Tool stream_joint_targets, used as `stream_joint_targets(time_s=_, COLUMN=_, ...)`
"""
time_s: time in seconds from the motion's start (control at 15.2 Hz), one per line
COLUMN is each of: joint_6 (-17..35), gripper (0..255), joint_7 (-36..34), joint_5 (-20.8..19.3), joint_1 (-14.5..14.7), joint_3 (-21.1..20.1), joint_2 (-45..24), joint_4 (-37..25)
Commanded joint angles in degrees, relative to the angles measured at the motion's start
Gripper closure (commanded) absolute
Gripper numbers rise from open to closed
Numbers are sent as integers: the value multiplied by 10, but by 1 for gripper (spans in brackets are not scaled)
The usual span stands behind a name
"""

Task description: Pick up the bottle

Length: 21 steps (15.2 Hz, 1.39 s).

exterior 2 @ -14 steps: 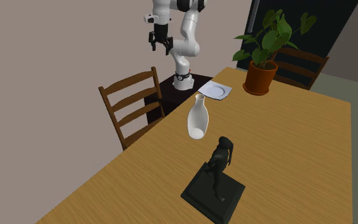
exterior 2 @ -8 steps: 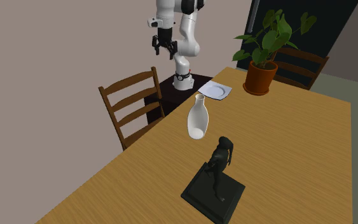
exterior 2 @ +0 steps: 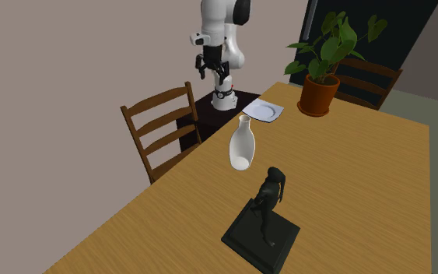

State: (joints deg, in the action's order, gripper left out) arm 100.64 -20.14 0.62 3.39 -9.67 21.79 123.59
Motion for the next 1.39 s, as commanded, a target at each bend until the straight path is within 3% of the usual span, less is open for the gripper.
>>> stream_joint_targets(time_s=0.0, joint_6=1, gripper=0, joint_7=-20, joint_5=4, joint_1=6, joint_3=-14, joint_2=-33, joint_4=-30)
stream_joint_targets(time_s=0.59, joint_6=-1, gripper=0, joint_7=-105, joint_5=-9, joint_1=32, joint_3=-67, joint_2=-216, joint_4=-205)
stream_joint_targets(time_s=1.12, joint_6=-48, gripper=0, joint_7=-174, joint_5=-49, joint_1=83, joint_3=-92, joint_2=-407, joint_4=-431)
stream_joint_targets(time_s=1.32, joint_6=-34, gripper=0, joint_7=-175, joint_5=-50, joint_1=84, joint_3=-91, joint_2=-411, joint_4=-421)
